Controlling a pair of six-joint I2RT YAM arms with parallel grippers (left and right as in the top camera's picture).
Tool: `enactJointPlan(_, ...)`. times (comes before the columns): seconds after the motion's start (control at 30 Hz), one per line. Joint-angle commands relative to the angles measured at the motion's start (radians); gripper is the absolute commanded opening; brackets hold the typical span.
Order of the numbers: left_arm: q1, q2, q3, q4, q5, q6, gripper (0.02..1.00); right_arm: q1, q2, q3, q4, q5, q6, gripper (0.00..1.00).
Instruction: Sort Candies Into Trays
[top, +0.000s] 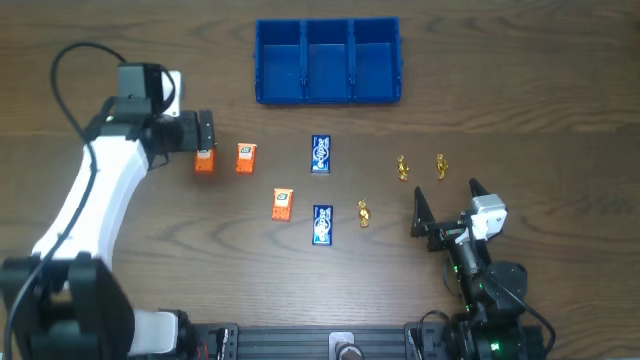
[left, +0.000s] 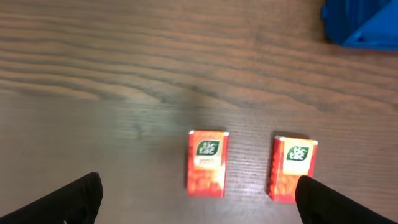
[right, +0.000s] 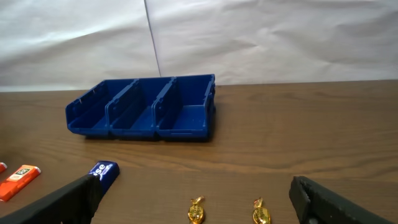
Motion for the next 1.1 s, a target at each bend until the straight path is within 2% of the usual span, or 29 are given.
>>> enactJointPlan(0.03,0.003,0.102,0.010,0.014,0.050,0.031,0.998,0.002,-0.007,-0.003,-0.005,0.005,0.004,0.998)
enactJointPlan(0.67,-0.008,0.294,0.010,0.026,0.053,0.052,0.996,0.002,-0.007,-0.003,-0.005,0.005,0.004,0.998)
enactJointPlan(0.87,-0.008,0.306,0.010,0.036,0.037,0.052,0.897,0.002,-0.007,-0.003,-0.005,0.005,0.004,0.998)
enactJointPlan(0.9,-0.008,0.306,0.010,0.036,0.030,0.051,0.855,0.002,-0.007,-0.003,-0.005,0.005,0.004,0.998)
enactJointPlan(1.1,-0.008,0.316,0.010,0.043,0.025,0.051,0.840,0.002,-0.007,-0.003,-0.005,0.005,0.004,0.998)
